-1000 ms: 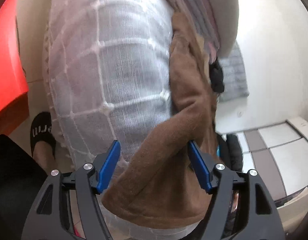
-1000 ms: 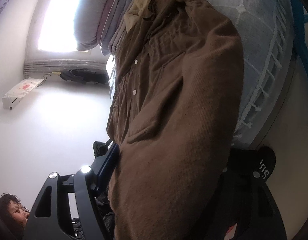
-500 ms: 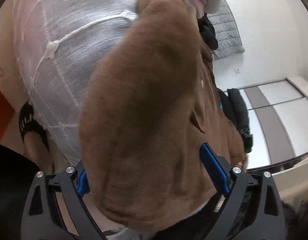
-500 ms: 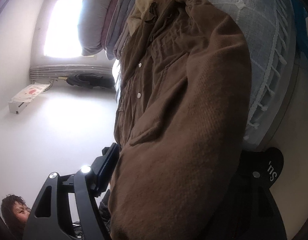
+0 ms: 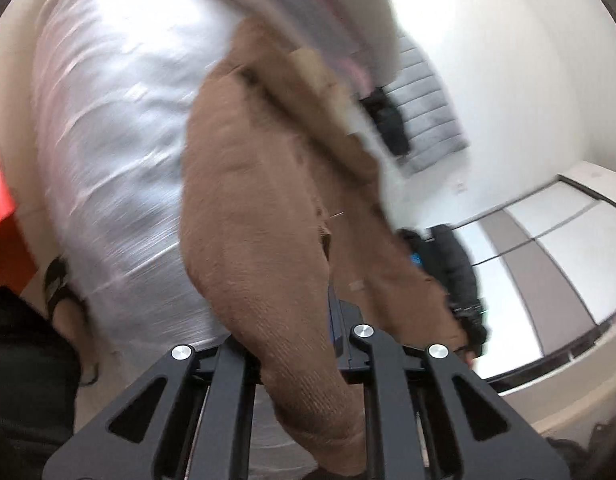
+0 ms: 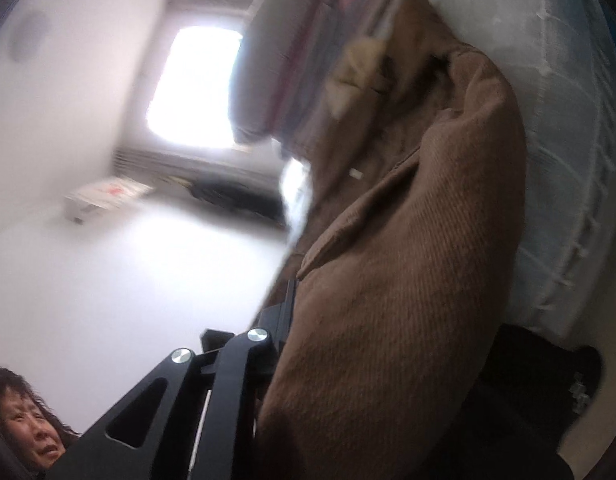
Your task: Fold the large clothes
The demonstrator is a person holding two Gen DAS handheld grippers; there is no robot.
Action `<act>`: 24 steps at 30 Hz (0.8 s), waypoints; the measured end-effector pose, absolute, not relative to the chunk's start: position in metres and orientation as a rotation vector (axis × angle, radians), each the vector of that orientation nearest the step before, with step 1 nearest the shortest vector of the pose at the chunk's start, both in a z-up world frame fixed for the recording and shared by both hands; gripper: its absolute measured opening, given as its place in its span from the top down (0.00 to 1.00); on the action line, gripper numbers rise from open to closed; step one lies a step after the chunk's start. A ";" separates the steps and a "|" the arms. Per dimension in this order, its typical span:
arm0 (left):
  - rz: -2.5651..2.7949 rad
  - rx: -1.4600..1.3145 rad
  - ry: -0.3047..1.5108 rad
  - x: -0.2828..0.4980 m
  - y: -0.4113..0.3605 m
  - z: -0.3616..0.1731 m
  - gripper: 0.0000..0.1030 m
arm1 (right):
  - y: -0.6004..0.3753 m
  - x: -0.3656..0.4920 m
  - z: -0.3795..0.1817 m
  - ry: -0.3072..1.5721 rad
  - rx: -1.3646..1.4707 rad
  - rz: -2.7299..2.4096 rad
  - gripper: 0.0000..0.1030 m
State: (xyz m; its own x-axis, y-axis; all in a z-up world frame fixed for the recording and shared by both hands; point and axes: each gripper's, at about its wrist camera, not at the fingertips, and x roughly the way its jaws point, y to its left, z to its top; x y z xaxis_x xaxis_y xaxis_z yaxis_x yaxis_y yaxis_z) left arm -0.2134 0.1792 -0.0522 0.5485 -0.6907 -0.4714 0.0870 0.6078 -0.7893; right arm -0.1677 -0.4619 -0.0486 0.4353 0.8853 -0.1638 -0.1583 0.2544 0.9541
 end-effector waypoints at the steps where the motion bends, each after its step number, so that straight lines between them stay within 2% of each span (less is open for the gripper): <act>1: -0.532 -0.790 0.863 -0.212 0.176 -0.044 0.91 | -0.464 -0.170 -0.046 0.809 1.101 0.849 0.89; 6: -0.608 -0.751 0.783 -0.221 0.152 0.016 0.91 | -0.485 -0.183 -0.030 0.692 1.182 0.905 0.89; 11: -0.642 -0.725 0.726 -0.256 0.153 0.048 0.91 | -0.517 -0.213 -0.006 0.624 1.174 0.927 0.89; 15: -0.633 -0.744 0.737 -0.297 0.167 0.046 0.91 | -0.524 -0.248 0.005 0.653 1.137 0.930 0.89; 19: -0.627 -0.748 0.780 -0.338 0.176 0.020 0.91 | -0.513 -0.271 -0.001 0.724 1.081 0.945 0.89; 21: -0.627 -0.751 0.849 -0.344 0.177 0.000 0.90 | -0.508 -0.270 -0.020 0.817 1.064 0.914 0.85; 23: -0.636 -0.768 0.921 -0.340 0.175 -0.029 0.89 | -0.504 -0.265 -0.041 0.904 1.090 0.901 0.76; 24: -0.644 -0.774 0.949 -0.338 0.173 -0.039 0.89 | -0.504 -0.264 -0.051 0.931 1.110 0.898 0.62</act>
